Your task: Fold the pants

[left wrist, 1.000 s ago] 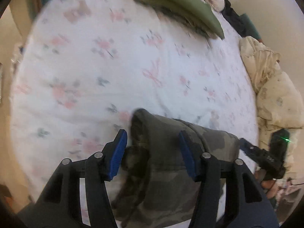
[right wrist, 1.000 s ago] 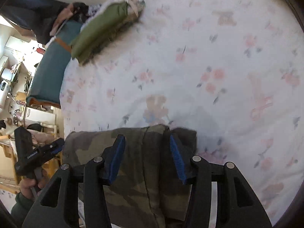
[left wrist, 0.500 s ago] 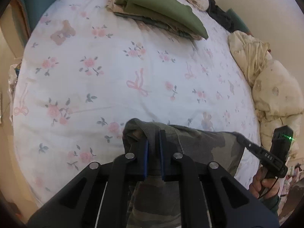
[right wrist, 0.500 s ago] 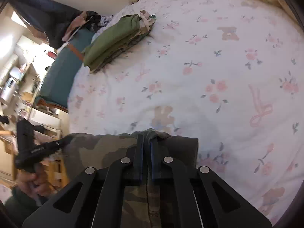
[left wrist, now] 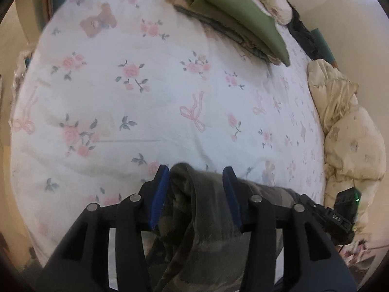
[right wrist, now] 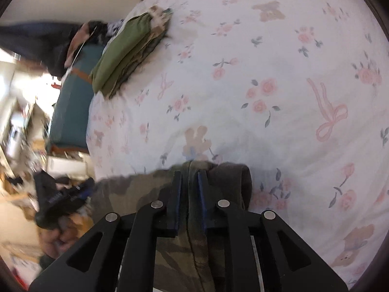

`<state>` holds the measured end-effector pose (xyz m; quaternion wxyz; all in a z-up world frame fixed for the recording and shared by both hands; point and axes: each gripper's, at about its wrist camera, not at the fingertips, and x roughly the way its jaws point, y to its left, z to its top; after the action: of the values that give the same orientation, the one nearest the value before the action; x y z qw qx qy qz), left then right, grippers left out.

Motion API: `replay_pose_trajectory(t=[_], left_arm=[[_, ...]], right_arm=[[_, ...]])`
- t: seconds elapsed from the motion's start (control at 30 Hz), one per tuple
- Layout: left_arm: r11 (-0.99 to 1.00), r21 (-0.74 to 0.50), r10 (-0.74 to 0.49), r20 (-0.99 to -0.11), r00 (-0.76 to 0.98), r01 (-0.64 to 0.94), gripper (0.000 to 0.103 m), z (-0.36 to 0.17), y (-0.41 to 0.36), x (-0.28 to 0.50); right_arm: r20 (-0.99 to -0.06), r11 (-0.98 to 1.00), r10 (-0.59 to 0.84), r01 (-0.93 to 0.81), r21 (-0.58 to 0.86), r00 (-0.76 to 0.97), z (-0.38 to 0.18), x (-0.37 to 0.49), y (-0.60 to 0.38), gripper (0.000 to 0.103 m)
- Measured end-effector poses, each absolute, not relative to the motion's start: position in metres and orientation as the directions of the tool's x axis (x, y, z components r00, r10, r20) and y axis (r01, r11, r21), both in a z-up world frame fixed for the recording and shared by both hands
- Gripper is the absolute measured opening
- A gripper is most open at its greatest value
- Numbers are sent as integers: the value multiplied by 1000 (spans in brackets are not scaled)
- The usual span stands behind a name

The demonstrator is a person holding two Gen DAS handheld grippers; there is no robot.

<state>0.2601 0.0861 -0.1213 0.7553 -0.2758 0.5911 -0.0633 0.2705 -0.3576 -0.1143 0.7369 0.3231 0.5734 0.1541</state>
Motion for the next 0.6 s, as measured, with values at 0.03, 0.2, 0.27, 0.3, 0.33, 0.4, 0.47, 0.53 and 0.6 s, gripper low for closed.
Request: replay_pose_trajectory(t=[0.03,0.2,0.27,0.3,0.33,0.4,0.47,0.53,0.6], left_arm=[[832,-499,-433,-857,280,-241,41,-126,86,264],[853,-468,-422,-879,223,-229,27,-143,69,276],[862,-453,-404,-885,230,-227,18,-146,68,277],[865,-449,-401,-887,228,-227,13,-146,68,277],[871,-441,-394,-890,229,-217,12,-144,67,276],[903,-395,-352,-906,235,-169,9,-137,59,275],[914,-371,-323,-910,260,-163,8,-132,59,271],[917,-348,-287,-915,282,-195,6,-129,66,268],[920,-326,-247,-913,325,-217,0,-120,75,269]], right_arm=[[-745,735,604,164,658,283,-118,274,-359,15],[-725,698,654,200,688,215,-135,287,-350,15],[-748,716,628,215,664,214,-138,291,-348,18],[-757,721,618,233,653,210,-141,292,-349,19],[-761,718,615,252,649,207,-145,292,-349,18],[-772,744,591,210,634,234,-140,291,-346,6],[-787,787,551,140,601,277,-128,287,-340,1],[-773,777,546,148,611,323,-122,282,-347,1],[-771,779,535,151,609,346,-121,277,-352,0]])
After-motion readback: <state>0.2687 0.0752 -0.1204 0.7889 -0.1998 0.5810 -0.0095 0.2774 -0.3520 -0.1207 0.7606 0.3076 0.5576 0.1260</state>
